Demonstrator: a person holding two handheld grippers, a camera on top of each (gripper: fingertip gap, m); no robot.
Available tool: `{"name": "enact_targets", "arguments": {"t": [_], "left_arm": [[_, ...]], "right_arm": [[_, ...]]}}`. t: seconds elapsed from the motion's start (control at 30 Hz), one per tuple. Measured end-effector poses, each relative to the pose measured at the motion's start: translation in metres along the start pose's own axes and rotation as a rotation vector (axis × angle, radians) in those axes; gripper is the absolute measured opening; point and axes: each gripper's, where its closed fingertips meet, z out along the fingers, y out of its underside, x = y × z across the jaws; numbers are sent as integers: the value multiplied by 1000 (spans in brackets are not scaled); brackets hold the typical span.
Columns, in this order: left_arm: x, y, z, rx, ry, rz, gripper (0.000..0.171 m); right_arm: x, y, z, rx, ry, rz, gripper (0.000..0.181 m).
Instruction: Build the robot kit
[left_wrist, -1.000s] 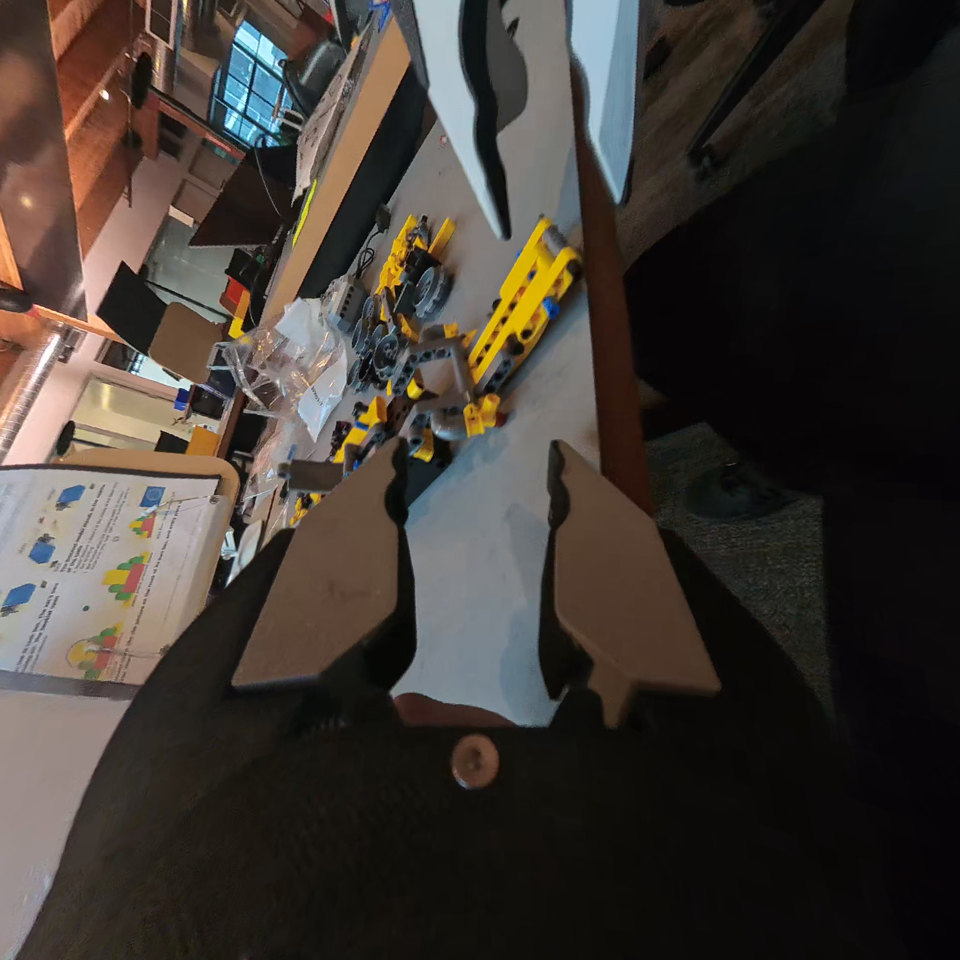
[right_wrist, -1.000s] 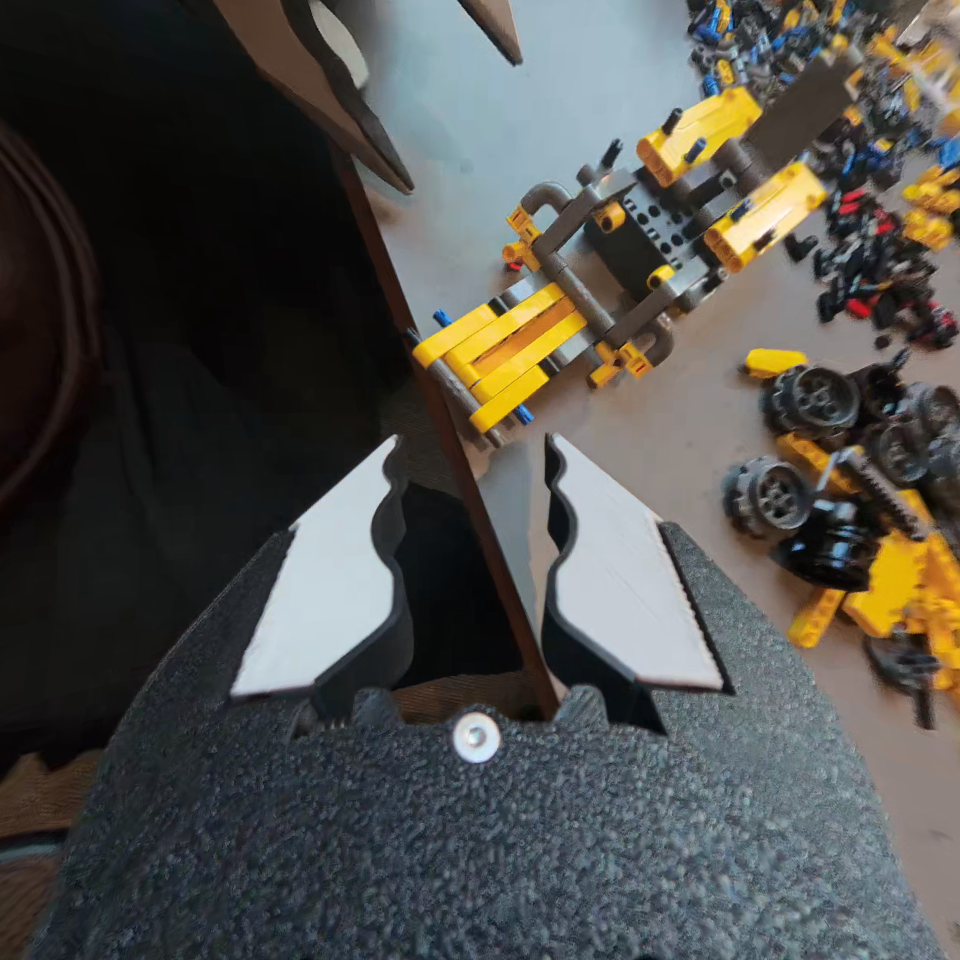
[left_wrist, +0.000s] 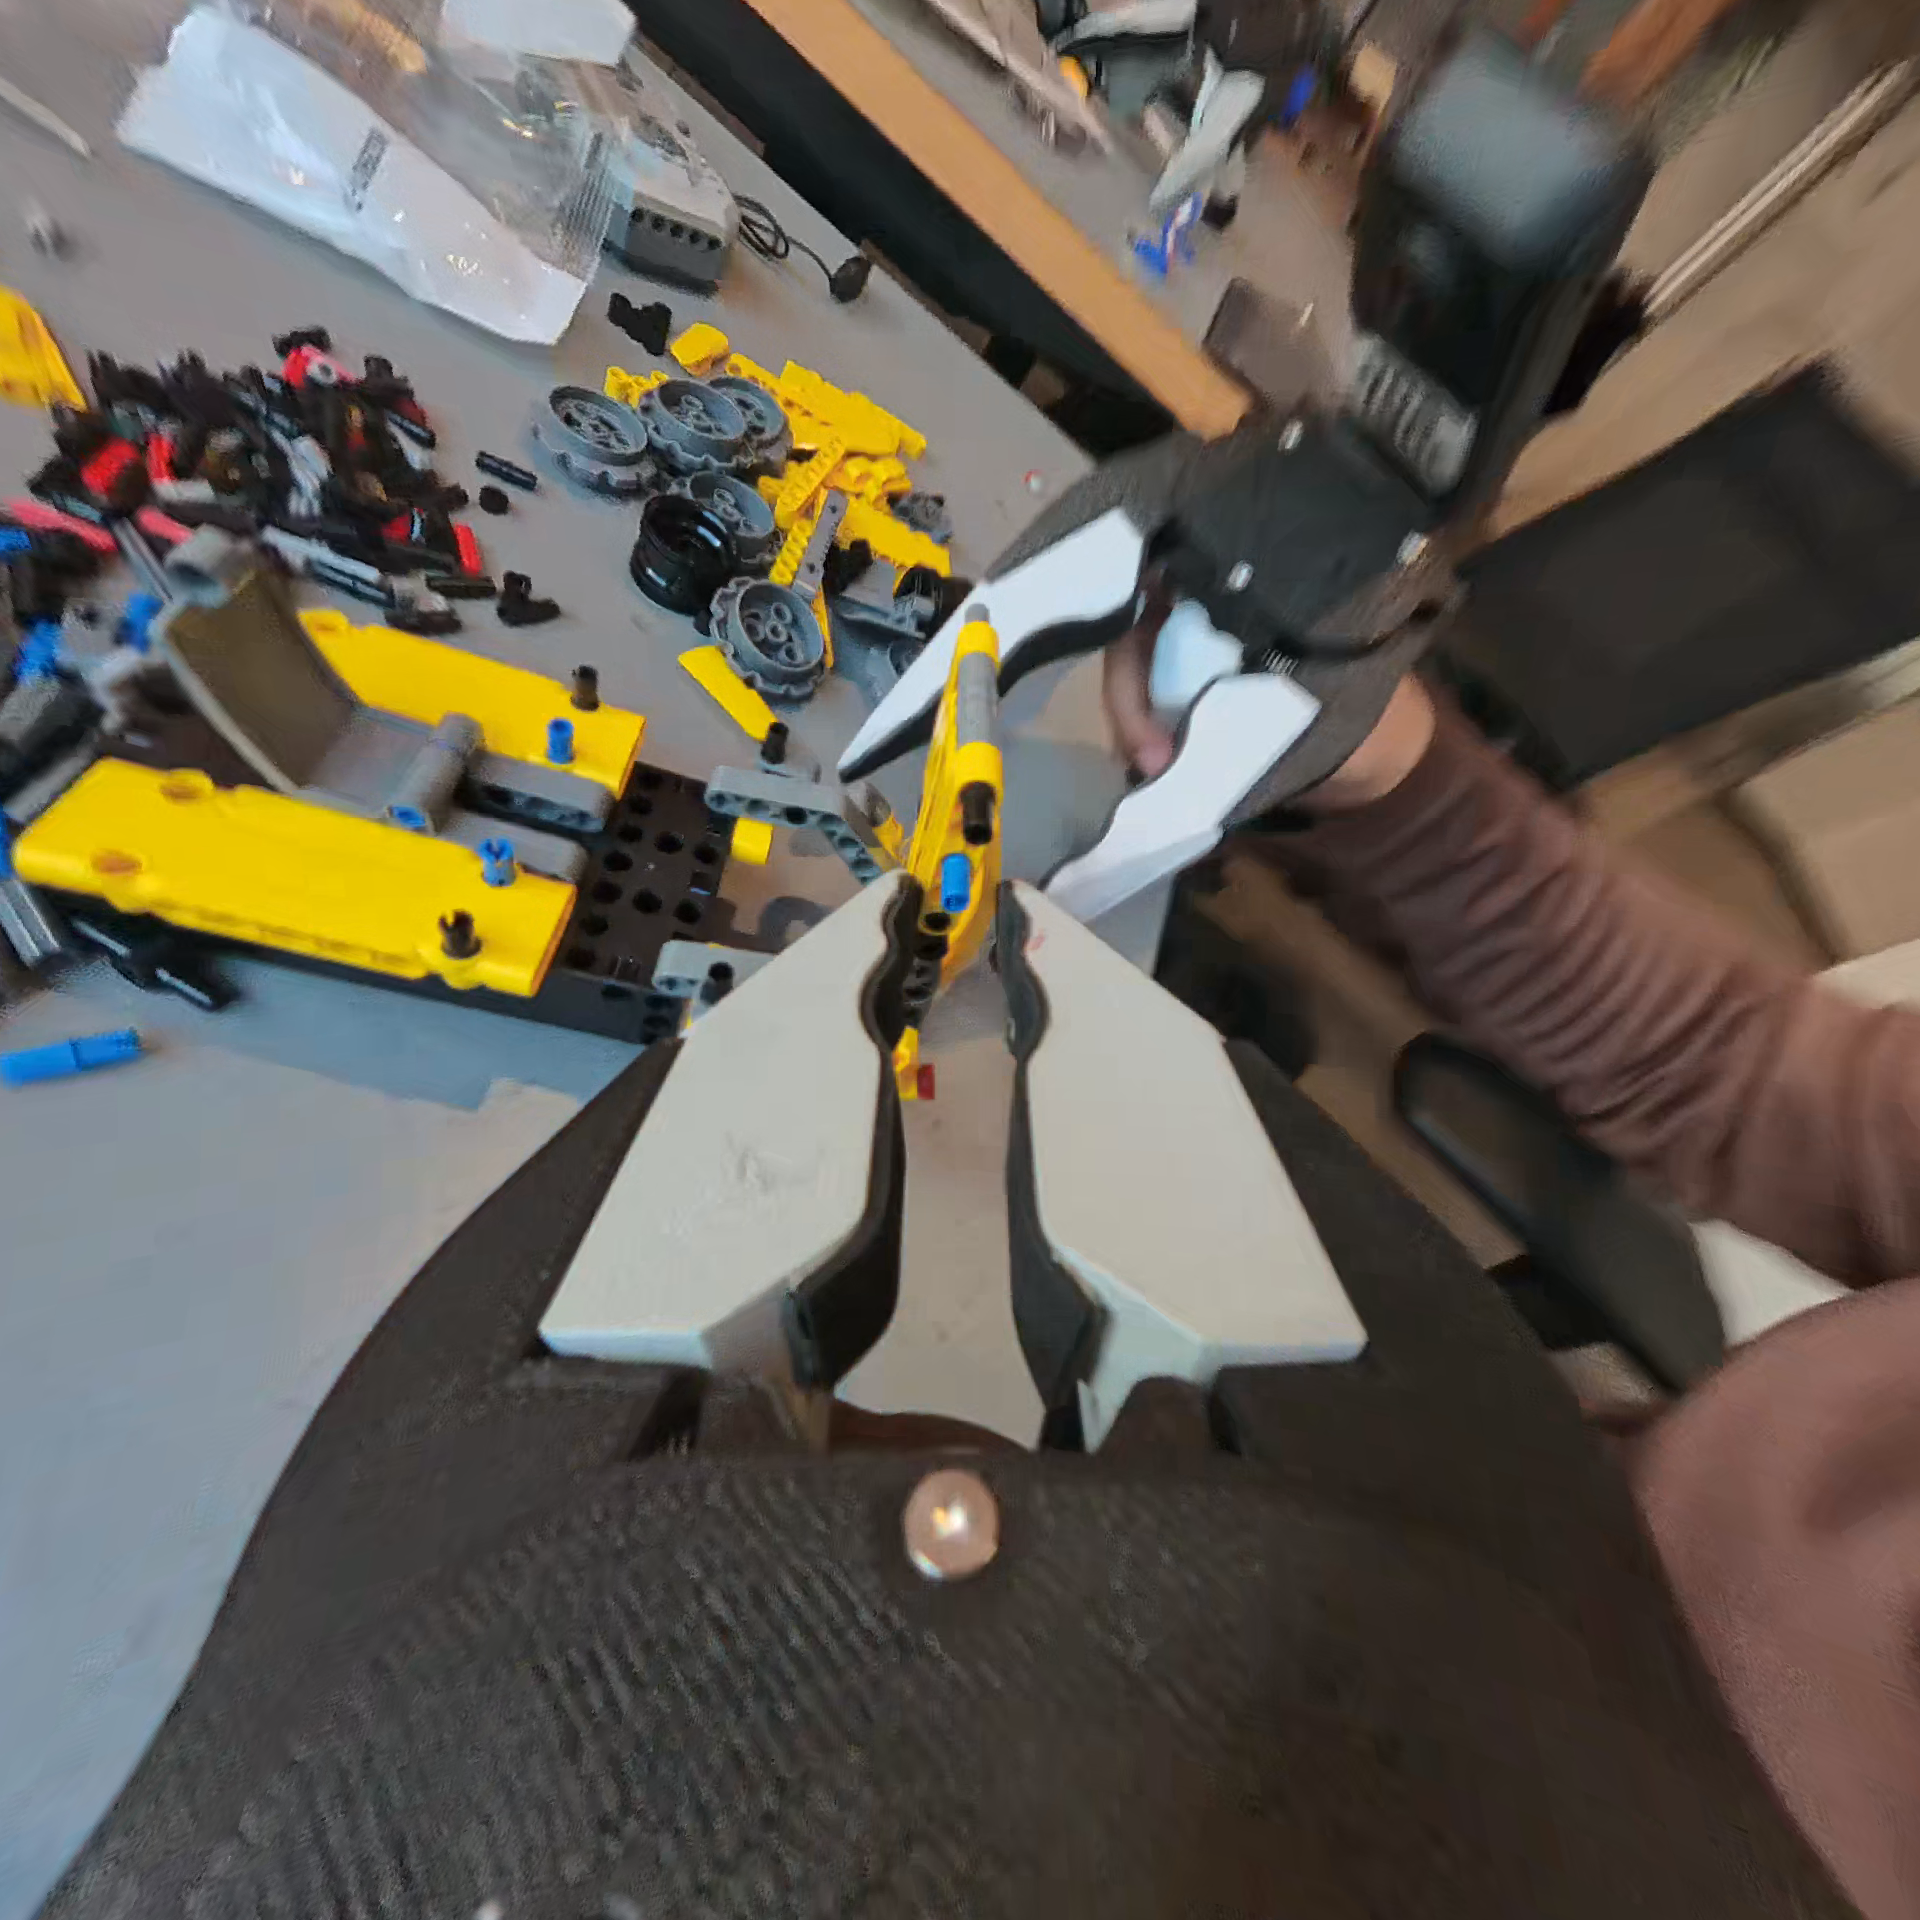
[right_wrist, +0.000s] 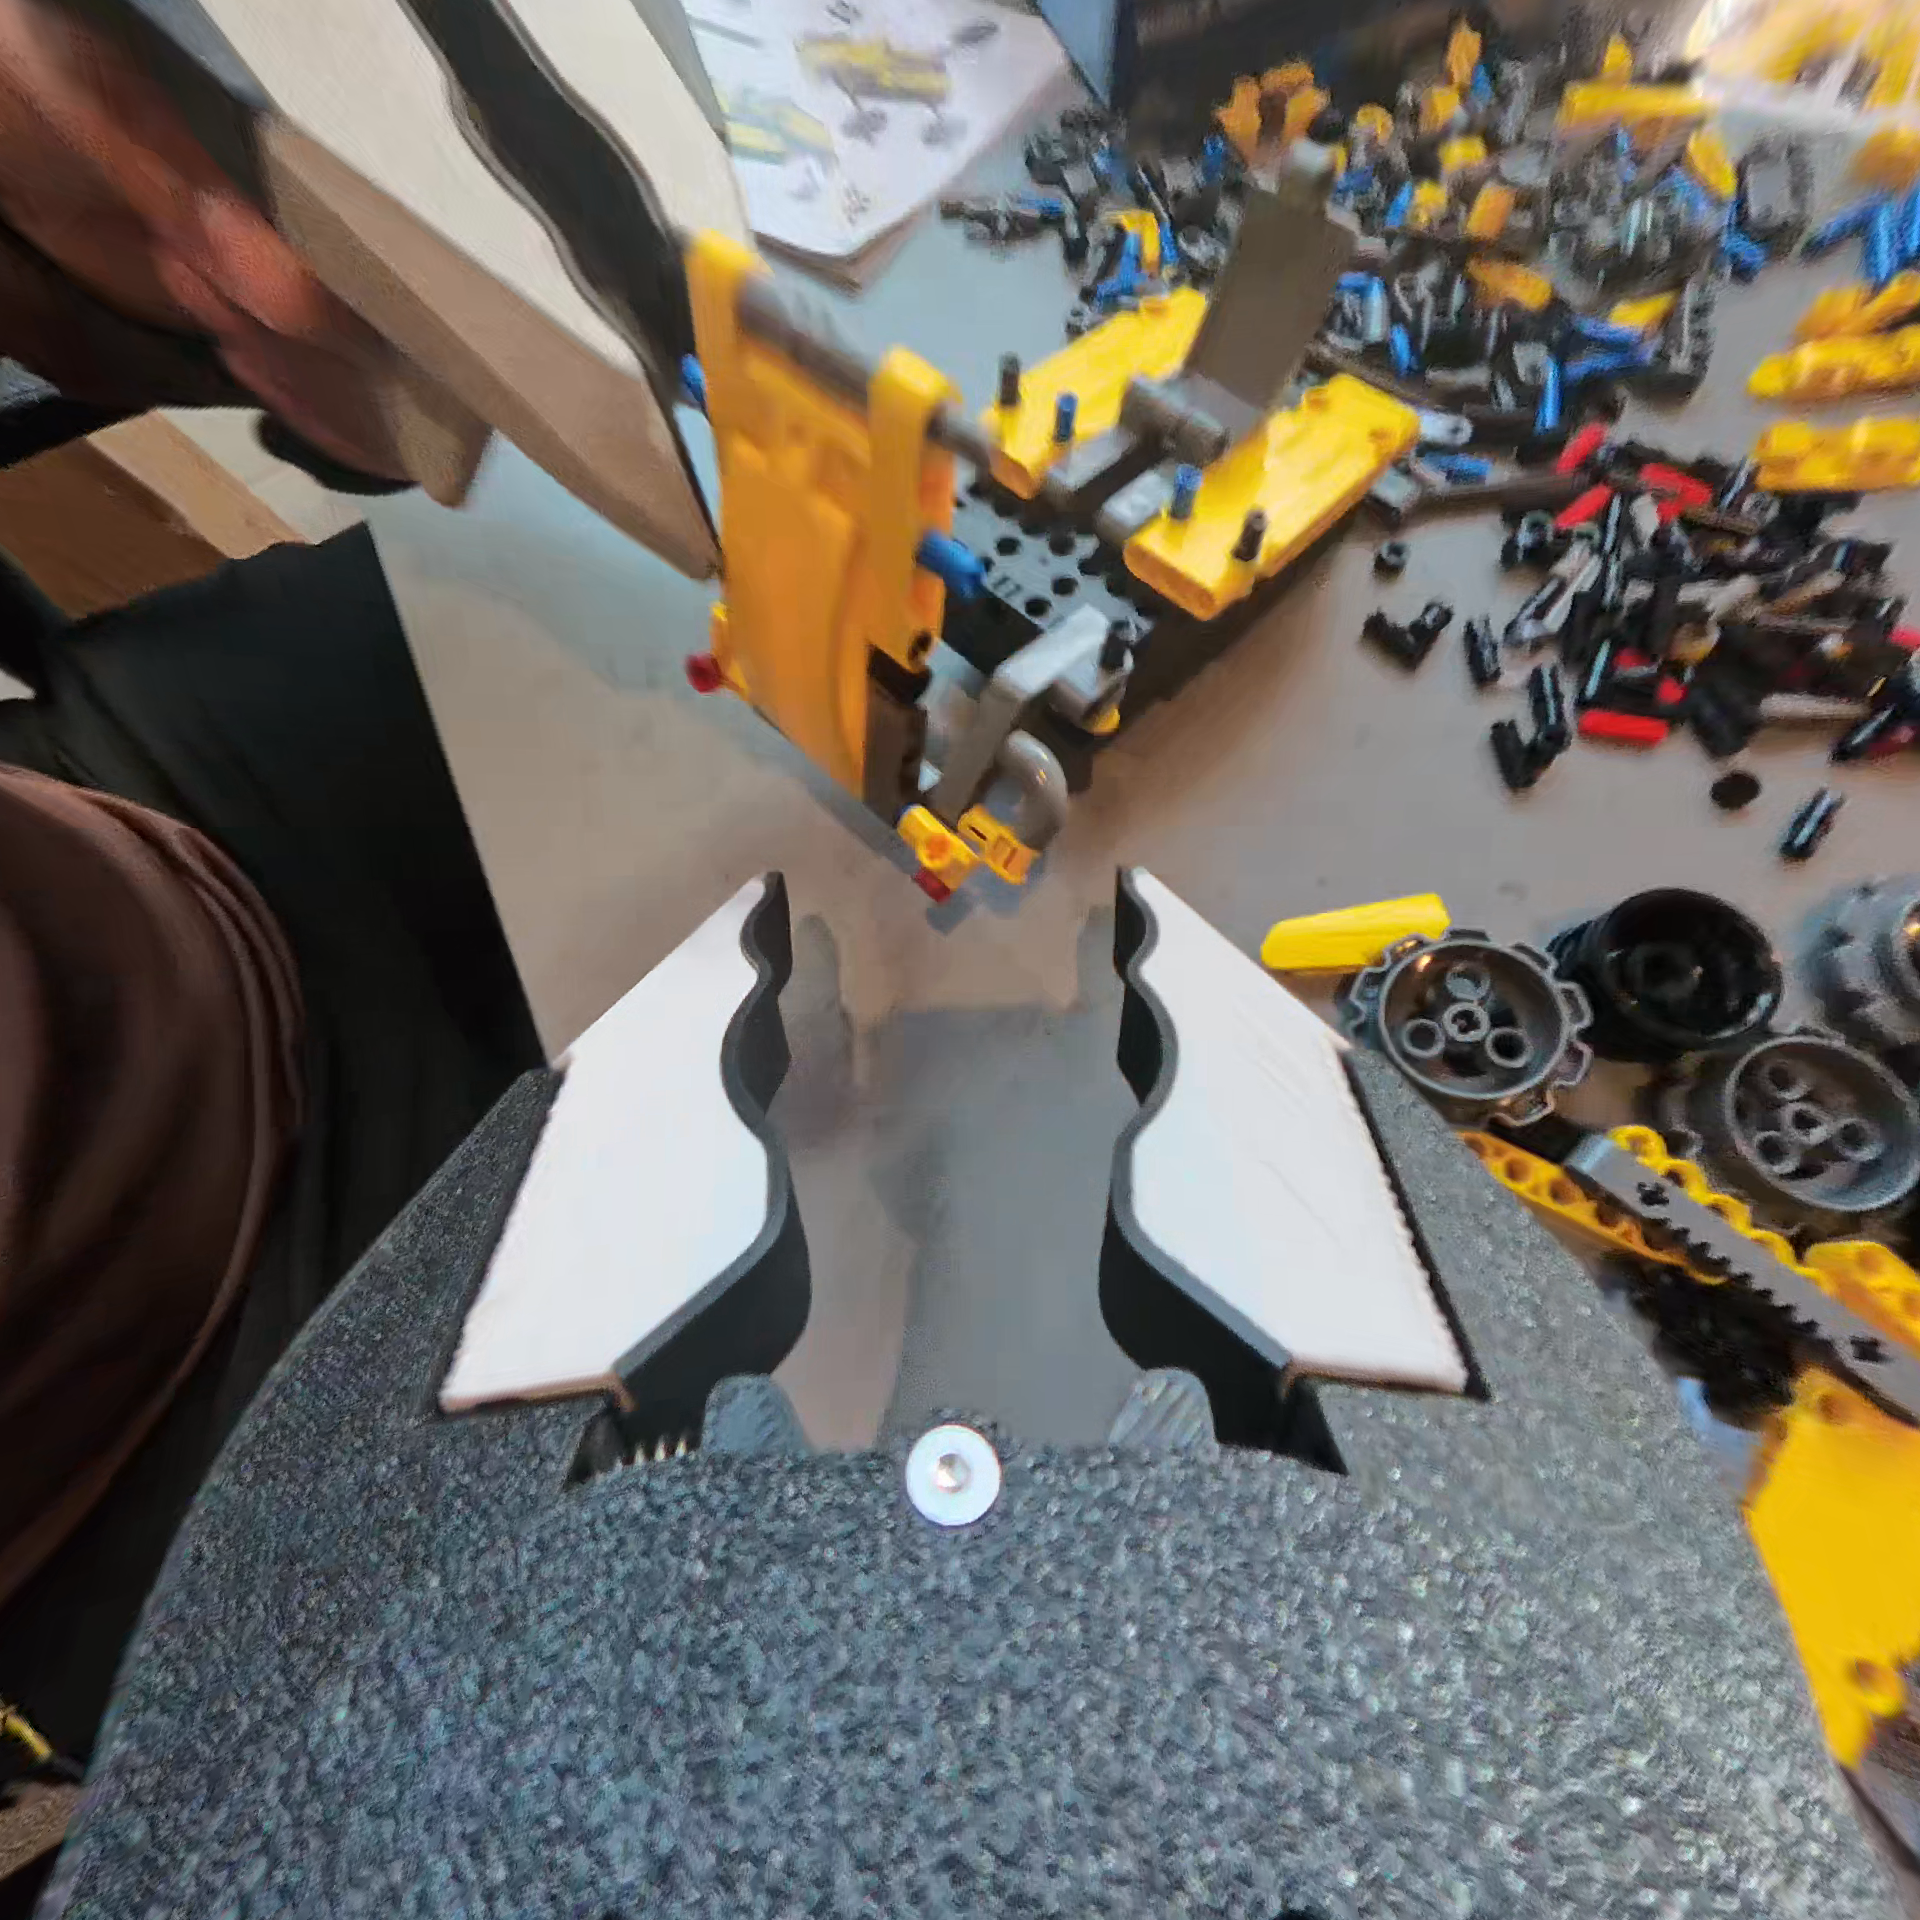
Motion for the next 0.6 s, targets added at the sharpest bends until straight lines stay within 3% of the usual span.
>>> {"name": "enact_targets", "arguments": {"t": [0.1, 0.23, 0.37, 0.43, 0.53, 0.6], "left_arm": [[-9, 2, -6, 28, 57, -167, 12], [-10, 21, -6, 33, 62, -232, 12], [5, 22, -10, 75, 153, -339, 11], [-2, 29, -12, 48, 82, -277, 12], [-28, 26, -32, 64, -214, 29, 14], [-28, 21, -45, 81, -311, 175, 23]], "right_arm": [[-6, 1, 11, 9, -65, 65, 60], [-15, 1, 21, 1, -151, 178, 65], [-34, -4, 25, 27, -308, 317, 65], [-41, -4, 27, 22, -368, 380, 43], [-42, 2, 29, -12, -382, 463, 31], [-43, 2, 29, -16, -397, 513, 30]]}}
